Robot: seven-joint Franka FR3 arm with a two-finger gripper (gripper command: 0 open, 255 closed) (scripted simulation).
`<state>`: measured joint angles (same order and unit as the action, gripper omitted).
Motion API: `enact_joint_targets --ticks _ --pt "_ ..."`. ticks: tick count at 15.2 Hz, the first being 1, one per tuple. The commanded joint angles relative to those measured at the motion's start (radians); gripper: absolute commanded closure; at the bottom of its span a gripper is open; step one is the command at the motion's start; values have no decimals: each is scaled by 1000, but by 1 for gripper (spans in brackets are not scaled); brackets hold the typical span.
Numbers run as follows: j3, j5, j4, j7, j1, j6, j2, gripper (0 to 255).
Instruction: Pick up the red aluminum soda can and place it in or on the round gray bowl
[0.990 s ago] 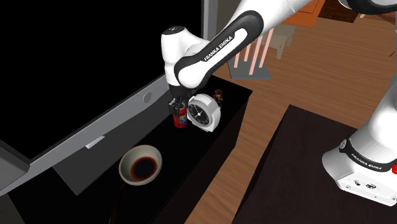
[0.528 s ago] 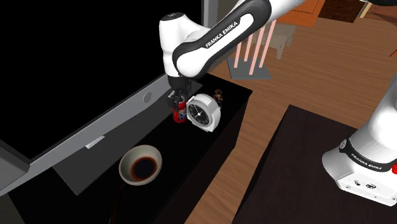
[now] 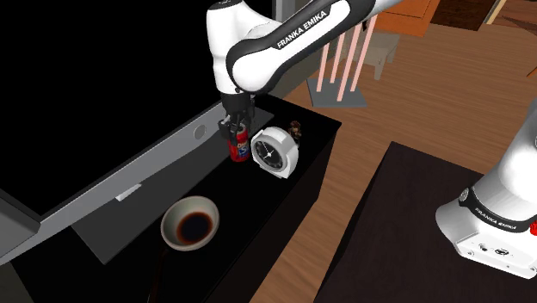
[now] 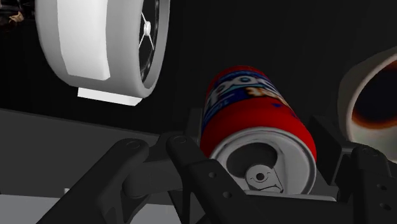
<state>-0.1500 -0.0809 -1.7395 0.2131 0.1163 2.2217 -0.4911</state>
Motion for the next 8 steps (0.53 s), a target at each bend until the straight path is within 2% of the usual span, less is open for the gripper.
enact_joint_targets --ticks 1,8 --pt "-7 -5 33 37 29 -19 -15 255" --pt "-29 -28 216 169 146 -113 -107 255"
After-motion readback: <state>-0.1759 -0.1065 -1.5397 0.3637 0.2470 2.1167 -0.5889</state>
